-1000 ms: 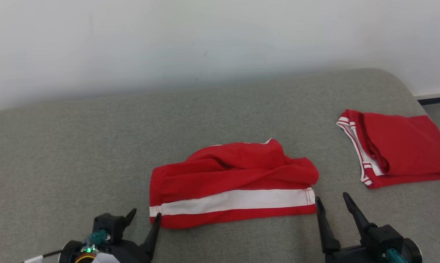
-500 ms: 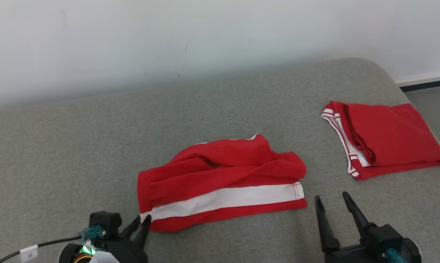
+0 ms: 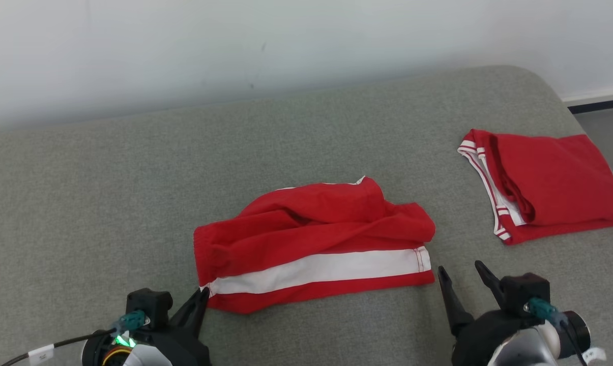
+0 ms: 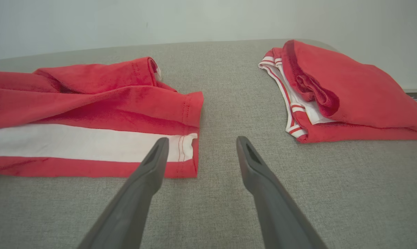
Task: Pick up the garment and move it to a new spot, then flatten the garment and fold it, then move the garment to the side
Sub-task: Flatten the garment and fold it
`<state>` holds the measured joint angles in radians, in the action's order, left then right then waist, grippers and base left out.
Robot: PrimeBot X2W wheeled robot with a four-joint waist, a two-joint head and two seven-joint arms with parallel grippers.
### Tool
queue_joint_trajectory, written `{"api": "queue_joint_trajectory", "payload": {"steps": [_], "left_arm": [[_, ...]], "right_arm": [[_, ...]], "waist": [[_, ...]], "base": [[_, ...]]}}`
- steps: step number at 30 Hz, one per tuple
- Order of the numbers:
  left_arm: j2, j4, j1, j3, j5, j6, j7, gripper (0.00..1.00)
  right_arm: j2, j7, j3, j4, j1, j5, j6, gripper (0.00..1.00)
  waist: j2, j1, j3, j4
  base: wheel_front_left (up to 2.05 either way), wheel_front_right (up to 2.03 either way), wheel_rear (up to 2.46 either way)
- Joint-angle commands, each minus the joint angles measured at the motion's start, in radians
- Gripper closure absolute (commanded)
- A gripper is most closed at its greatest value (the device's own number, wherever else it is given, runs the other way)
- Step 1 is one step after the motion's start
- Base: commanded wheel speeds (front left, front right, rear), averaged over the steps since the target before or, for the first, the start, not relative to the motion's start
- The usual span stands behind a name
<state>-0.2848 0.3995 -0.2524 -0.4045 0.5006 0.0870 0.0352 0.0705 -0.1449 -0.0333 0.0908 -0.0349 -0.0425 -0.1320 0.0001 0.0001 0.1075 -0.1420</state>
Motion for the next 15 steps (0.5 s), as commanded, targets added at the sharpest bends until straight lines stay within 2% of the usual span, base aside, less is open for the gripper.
{"api": "queue_joint_trajectory", "payload": {"steps": [1,6,10,15], "left_arm": [[0.004,-0.005,-0.001,-0.001,-0.001,-0.006,-0.009,1.0],[0.022,-0.016,0.005,-0.014,-0.008,-0.016,-0.026,1.0],[0.029,-0.008,-0.01,-0.024,-0.01,-0.014,-0.029,1.0],[0.024,-0.001,-0.023,-0.026,-0.008,-0.012,-0.036,1.0]], "right_arm": [[0.001,-0.028,-0.003,-0.009,-0.009,-0.004,0.002,0.0],[0.019,-0.194,-0.028,-0.04,-0.041,-0.01,0.002,0.0],[0.033,-0.238,-0.018,-0.04,-0.064,-0.015,0.002,0.0],[0.061,-0.272,0.012,0.021,-0.11,-0.034,0.002,0.0]], "waist": [[-0.0001,-0.0001,0.016,0.006],[-0.0001,-0.0001,0.038,0.026],[-0.0001,-0.0001,0.045,0.038],[-0.0001,-0.0001,0.051,0.045]], "base": [[0.0,0.0,0.0],[0.0,0.0,0.0],[0.0,0.0,0.0],[0.0,0.0,0.0]]}}
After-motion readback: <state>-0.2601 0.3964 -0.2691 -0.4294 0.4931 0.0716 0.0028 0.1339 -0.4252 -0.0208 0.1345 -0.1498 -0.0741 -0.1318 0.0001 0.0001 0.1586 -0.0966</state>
